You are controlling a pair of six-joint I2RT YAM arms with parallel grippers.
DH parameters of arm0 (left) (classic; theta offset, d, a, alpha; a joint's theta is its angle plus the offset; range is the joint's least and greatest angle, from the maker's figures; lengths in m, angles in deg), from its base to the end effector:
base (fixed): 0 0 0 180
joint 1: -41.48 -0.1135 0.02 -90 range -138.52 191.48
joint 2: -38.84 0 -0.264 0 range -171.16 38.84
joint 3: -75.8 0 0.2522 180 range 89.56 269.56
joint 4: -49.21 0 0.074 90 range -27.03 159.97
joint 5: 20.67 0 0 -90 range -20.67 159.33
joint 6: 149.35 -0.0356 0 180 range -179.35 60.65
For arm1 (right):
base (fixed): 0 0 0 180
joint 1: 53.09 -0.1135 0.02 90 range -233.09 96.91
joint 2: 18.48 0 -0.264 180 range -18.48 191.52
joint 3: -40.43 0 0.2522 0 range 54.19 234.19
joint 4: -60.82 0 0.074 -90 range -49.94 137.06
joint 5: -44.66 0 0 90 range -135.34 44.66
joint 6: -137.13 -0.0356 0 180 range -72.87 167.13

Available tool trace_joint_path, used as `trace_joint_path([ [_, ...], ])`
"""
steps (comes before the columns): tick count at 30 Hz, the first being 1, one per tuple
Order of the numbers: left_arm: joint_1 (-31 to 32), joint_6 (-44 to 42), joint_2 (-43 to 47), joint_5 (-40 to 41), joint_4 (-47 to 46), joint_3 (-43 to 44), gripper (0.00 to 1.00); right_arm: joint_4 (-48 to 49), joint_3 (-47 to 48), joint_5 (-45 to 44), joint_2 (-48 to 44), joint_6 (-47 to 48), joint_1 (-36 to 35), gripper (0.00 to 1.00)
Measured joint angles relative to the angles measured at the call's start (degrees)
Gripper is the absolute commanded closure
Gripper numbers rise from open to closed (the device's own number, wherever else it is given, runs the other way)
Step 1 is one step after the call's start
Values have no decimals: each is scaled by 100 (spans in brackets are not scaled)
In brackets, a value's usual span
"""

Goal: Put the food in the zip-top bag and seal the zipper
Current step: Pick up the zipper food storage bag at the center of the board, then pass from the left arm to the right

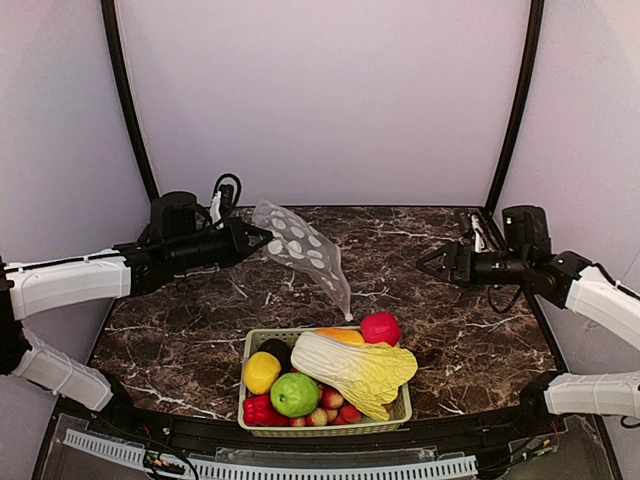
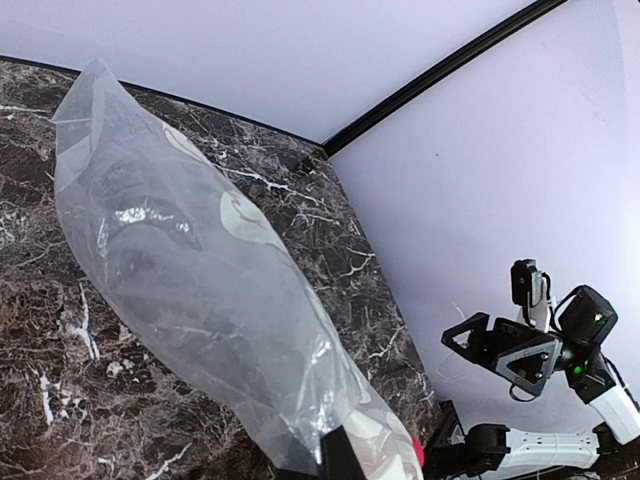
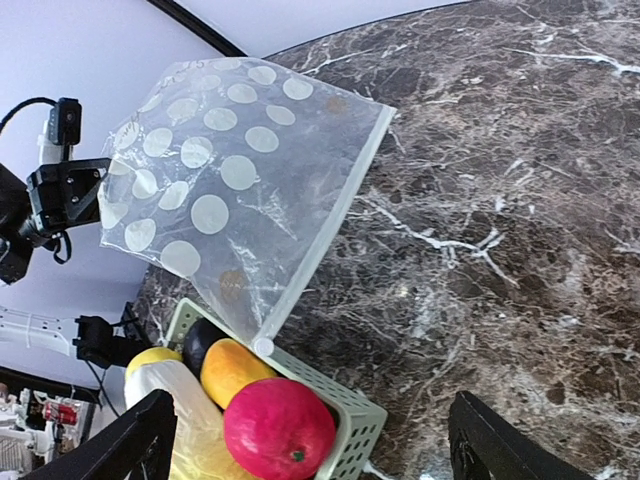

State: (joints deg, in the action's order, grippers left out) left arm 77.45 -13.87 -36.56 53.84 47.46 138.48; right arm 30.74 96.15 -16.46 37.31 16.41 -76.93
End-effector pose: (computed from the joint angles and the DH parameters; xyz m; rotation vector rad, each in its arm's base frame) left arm 0.2419 -0.1873 0.2928 0.0556 1.9362 -1.2342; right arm 0.1894 0.1025 0.2787 -0.1930 2.2104 1.0814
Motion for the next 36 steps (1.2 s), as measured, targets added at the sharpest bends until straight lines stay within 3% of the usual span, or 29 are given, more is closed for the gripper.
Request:
trace_joint_path([
  [5, 4, 490, 557, -125, 22, -345, 99, 260, 107, 111, -87, -153, -573, 7],
  [11, 7, 1016, 1215, -122, 236, -459, 99, 297, 485, -238, 24, 131, -1757, 9],
  [18, 9, 1462, 1386, -151, 409, -286, 99, 223, 1130, -1443, 817, 682, -3121, 13],
  [26, 26, 1674, 1440, -157, 608, -103, 99, 74, 1779, -2942, 1884, 920, -3945, 22],
  [31, 26, 1749, 1510, -140, 669, -103, 99, -92, 2035, -3644, 2275, 964, -4164, 38],
  [36, 26, 1821, 1563, -122, 669, -103, 99, -184, 2251, -4144, 2527, 1008, -4334, 66],
])
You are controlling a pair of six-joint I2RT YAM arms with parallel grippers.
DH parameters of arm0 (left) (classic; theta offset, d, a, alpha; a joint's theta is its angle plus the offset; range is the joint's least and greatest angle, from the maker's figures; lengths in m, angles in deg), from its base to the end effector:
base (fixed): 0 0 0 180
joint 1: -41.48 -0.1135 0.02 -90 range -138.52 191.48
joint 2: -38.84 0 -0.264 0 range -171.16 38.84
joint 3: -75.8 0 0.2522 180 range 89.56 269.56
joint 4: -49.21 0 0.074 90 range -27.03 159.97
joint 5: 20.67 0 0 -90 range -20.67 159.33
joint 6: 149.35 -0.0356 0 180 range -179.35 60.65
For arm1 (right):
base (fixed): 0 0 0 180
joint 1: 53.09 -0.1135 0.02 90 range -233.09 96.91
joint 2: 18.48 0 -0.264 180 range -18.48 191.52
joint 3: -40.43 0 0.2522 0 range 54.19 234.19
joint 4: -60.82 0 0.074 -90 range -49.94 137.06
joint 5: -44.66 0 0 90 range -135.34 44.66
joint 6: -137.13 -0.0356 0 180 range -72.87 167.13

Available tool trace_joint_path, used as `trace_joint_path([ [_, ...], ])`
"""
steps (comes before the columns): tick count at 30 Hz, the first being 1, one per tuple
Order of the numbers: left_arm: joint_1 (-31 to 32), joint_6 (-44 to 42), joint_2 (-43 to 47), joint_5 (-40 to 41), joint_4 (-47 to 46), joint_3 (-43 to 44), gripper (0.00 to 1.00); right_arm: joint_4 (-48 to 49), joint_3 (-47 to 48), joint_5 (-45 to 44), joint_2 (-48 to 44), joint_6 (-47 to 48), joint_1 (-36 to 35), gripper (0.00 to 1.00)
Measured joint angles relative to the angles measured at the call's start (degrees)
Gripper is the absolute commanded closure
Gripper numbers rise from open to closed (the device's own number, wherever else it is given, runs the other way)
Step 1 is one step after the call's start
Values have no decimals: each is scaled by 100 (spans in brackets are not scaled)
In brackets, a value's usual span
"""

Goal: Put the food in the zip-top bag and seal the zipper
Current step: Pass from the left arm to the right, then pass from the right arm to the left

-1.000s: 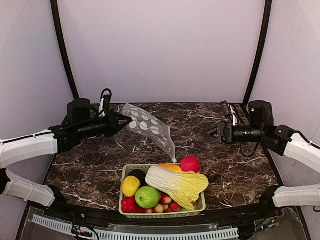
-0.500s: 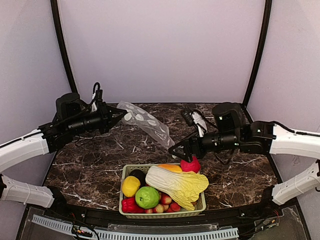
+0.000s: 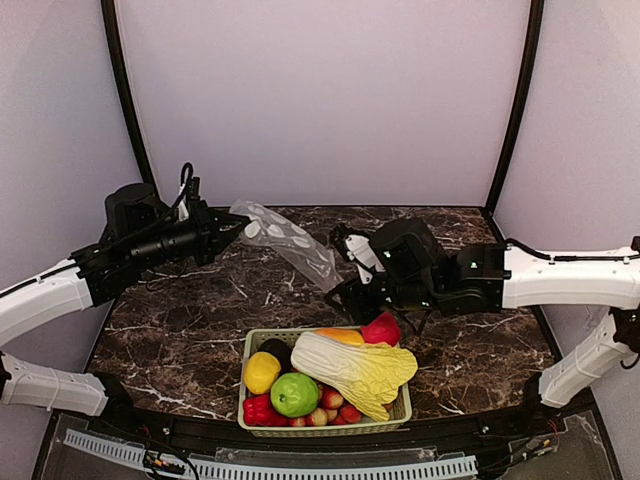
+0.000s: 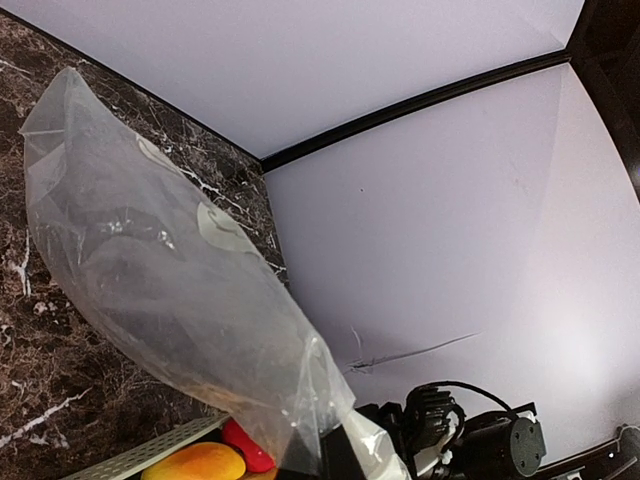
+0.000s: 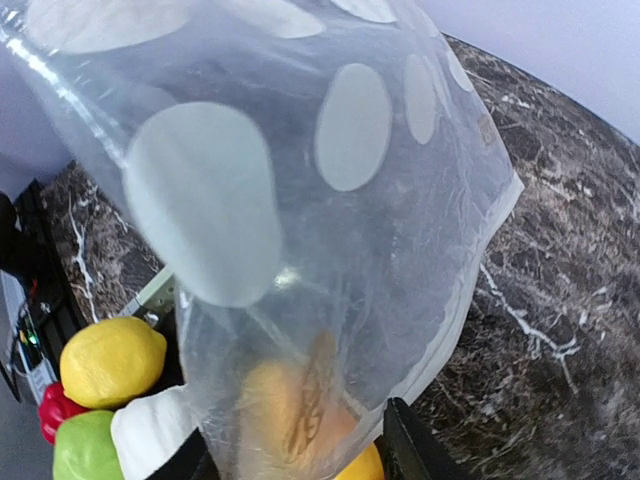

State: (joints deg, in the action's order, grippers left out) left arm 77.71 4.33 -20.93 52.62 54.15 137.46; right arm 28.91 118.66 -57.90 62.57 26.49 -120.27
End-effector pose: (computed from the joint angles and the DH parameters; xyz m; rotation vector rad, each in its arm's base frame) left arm 0.1933 -0.1543 0.3442 -0.1890 1.8616 -1.5203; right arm 0.1313 0.2921 0.2999 -0.7624 2.0978 0.6325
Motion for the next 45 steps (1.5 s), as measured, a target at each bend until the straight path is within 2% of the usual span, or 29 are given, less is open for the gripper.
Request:
trace_joint_path([
  [2, 0, 2, 11, 17, 0, -2, 99, -37, 50, -144, 59, -28, -35, 77],
  [4, 0, 2, 28, 50, 35, -7, 99, -72, 57, -264, 70, -83, -55, 95],
  [5, 0, 2, 48, 81, 63, -13, 99, -92, 57, -310, 70, -66, -61, 100],
  [7, 0, 0, 94, 129, 125, -44, 97, -133, 57, -387, 63, -109, -70, 100],
  [9, 0, -20, 157, 179, 240, -87, 80, -164, 57, -413, 31, -129, -72, 100],
  [10, 0, -76, 186, 223, 306, -105, 60, -177, 57, -415, 4, -133, -72, 100],
  [12, 0, -229, 232, 289, 529, -101, 39, -219, 57, -400, -68, -136, -72, 100],
  [14, 0, -494, 256, 433, 1062, 17, 30, -295, 70, -378, -114, -136, -72, 100],
  [16, 0, -898, 219, 667, 1875, 356, 25, -424, 149, -341, -120, -133, -70, 100],
  [21, 0, -2216, 70, 1421, 3595, 1578, 22, -772, 367, 168, -120, -68, 114, 100],
  [26, 0, -3508, 0, 1652, 4371, 2514, 23, -1078, 560, 940, -120, 186, 553, 100],
  [30, 87, -4100, -199, 1300, 4444, 2833, 23, -1320, 732, 1366, -109, 330, 798, 100],
  [33, 393, -4465, -496, 1029, 4448, 3001, 23, -1471, 815, 1497, -92, 367, 881, 100],
  [39, 1473, -4994, -1325, 820, 4315, 3270, 21, -1661, 920, 1613, -63, 254, 896, 100],
  [45, 2264, -5125, -1969, 1047, 3989, 3276, 19, -1825, 1222, 1552, 61, -24, 898, 100],
])
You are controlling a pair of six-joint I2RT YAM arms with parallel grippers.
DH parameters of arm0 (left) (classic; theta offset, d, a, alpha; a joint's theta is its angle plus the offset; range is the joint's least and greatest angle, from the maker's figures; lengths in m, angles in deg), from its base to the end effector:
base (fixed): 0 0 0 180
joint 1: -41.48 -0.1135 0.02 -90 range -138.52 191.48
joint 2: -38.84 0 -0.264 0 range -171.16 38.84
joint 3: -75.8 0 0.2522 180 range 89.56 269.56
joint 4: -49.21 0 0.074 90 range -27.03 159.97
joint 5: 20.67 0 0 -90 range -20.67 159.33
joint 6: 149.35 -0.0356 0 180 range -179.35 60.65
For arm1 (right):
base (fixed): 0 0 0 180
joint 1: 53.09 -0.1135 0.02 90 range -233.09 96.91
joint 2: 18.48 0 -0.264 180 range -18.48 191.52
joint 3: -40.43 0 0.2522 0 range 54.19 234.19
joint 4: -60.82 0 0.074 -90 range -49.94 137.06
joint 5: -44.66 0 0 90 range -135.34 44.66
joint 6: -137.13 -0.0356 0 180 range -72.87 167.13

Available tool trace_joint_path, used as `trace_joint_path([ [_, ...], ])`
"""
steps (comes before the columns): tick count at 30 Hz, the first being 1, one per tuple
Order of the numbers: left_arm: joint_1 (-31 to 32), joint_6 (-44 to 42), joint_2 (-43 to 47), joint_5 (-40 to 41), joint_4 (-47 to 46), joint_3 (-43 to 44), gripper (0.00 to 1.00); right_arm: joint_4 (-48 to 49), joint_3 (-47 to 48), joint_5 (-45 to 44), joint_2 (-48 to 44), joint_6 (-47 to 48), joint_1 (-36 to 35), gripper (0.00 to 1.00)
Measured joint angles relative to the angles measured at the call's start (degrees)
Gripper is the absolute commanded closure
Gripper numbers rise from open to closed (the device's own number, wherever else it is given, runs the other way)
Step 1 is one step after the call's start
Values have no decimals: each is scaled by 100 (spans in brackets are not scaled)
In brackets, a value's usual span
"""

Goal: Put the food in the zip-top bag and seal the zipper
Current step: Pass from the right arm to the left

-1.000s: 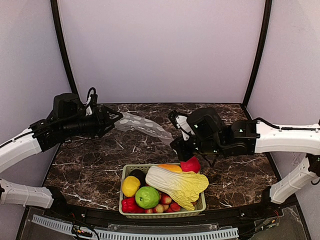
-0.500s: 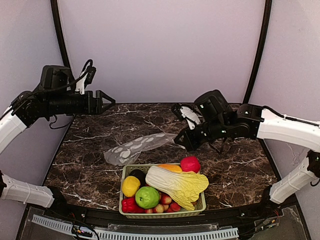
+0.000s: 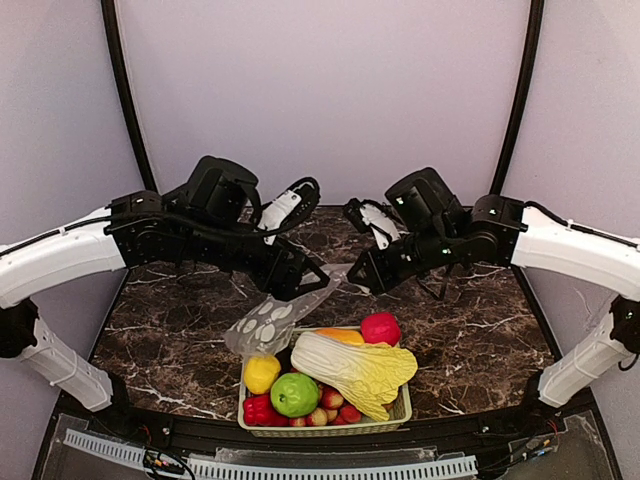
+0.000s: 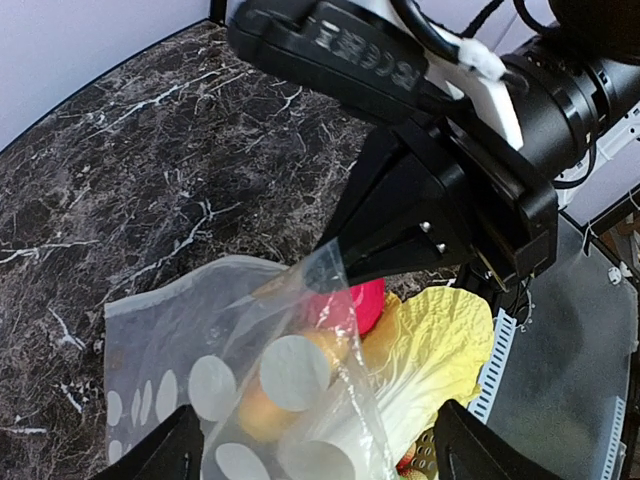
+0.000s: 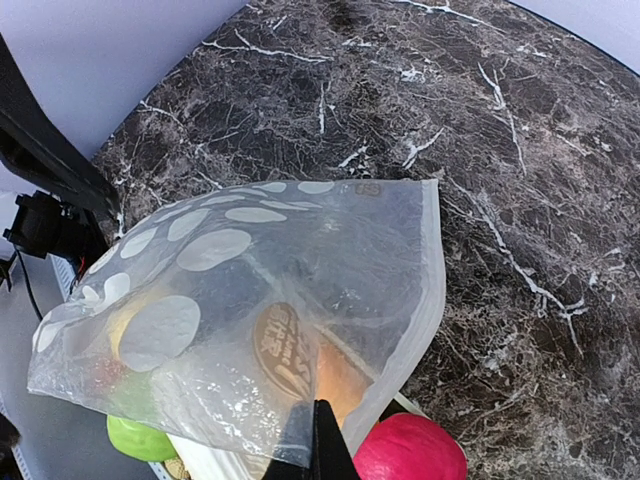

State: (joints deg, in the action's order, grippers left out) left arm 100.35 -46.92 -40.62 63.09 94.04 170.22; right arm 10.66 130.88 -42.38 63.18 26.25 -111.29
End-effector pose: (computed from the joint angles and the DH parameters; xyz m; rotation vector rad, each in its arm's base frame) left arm 0.1571 -0.2675 0.3837 0.9344 2.0014 -0.8426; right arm 0.1635 0.2671 0.3408 -0.7995 2.2793 0.7429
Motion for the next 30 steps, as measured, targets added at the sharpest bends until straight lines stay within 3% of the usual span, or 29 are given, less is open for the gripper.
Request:
trace_joint_path([
  [13, 645, -72, -181, 1403, -221, -9, 14, -142, 238, 0, 247, -498, 2, 100],
  [21, 704, -101, -376, 1753, -175, -26, 16, -144, 254, 4, 258, -619, 2, 100],
  [26, 704, -109, -531, 1773, -129, -24, 26, -144, 260, 2, 258, -636, 2, 100],
  [30, 704, -50, -625, 1784, -103, -39, 47, -144, 260, 0, 256, -660, 2, 100],
])
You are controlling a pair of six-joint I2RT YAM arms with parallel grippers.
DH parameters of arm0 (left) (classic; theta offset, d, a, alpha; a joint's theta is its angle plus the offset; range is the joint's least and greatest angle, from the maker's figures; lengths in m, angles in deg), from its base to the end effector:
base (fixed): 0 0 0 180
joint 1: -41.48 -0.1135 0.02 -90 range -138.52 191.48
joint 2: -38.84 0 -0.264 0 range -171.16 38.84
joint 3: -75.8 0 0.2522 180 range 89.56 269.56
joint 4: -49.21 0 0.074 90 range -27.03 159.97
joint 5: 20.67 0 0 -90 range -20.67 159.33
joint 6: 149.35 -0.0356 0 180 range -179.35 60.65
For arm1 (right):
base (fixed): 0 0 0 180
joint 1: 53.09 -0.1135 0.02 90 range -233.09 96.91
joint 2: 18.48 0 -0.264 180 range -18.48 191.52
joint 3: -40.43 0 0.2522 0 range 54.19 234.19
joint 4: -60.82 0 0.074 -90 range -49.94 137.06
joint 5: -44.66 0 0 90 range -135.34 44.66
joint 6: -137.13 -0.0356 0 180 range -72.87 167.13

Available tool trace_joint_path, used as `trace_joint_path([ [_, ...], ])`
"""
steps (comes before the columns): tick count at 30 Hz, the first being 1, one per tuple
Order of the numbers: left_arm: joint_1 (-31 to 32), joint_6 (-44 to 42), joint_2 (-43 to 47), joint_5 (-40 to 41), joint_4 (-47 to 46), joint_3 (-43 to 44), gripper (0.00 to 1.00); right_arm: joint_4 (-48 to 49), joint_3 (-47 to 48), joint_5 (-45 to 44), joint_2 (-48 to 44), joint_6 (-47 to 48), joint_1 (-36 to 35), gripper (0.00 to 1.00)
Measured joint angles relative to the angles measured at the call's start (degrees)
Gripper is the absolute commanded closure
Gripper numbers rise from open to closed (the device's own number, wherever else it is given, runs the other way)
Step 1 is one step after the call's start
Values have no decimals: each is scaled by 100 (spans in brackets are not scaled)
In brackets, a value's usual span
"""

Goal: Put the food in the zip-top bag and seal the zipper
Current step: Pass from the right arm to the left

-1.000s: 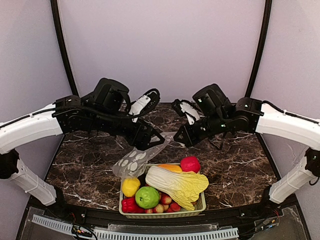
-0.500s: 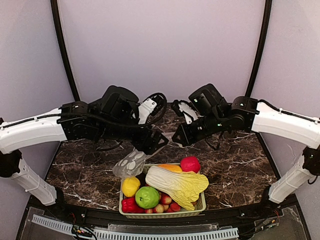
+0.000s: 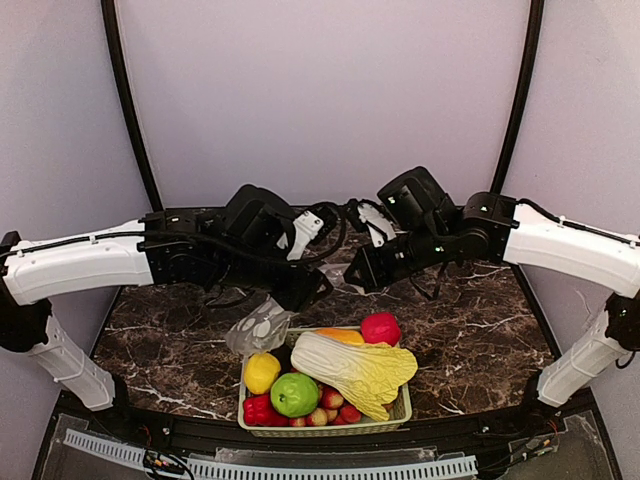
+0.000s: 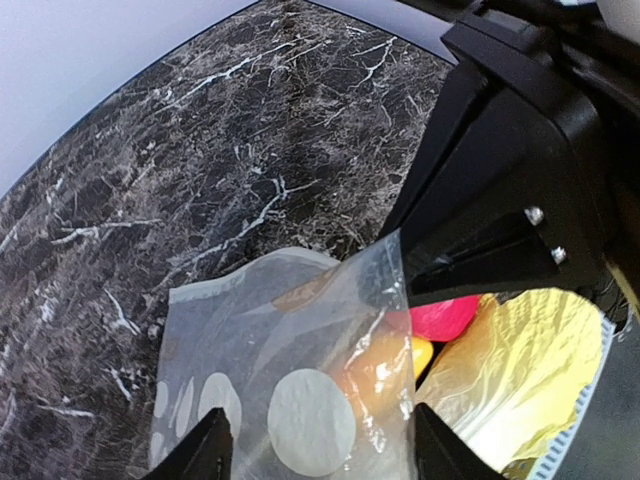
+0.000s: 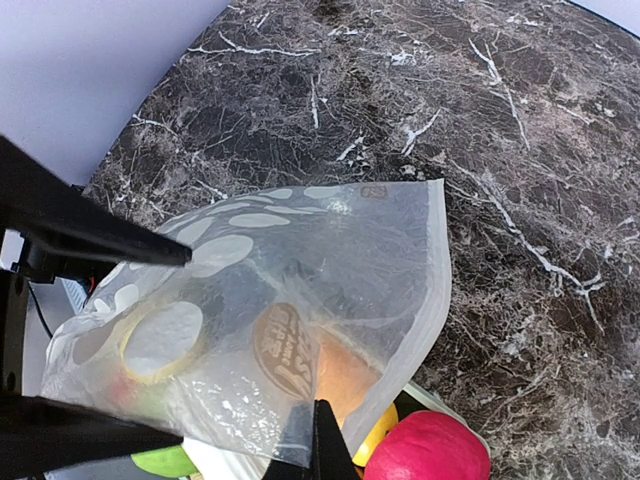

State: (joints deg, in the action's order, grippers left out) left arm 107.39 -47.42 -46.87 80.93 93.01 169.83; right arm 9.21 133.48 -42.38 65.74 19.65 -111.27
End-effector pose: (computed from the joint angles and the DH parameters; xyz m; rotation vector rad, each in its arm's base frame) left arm 0.1447 -0.3061 0.3501 0.9064 2.0364 -0.5446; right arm 0.1688 0.2755 0.3405 -0.6777 2.3640 0.7773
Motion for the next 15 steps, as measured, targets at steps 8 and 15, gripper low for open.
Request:
trace_joint_path([
  [8, 0, 149, 0, -20, -4, -79, 92, 11, -4, 17, -48, -7, 0, 98],
  [15, -42, 262, 70, -94, -20, -94, 99, 313, -282, 223, -673, 83, 0, 45],
])
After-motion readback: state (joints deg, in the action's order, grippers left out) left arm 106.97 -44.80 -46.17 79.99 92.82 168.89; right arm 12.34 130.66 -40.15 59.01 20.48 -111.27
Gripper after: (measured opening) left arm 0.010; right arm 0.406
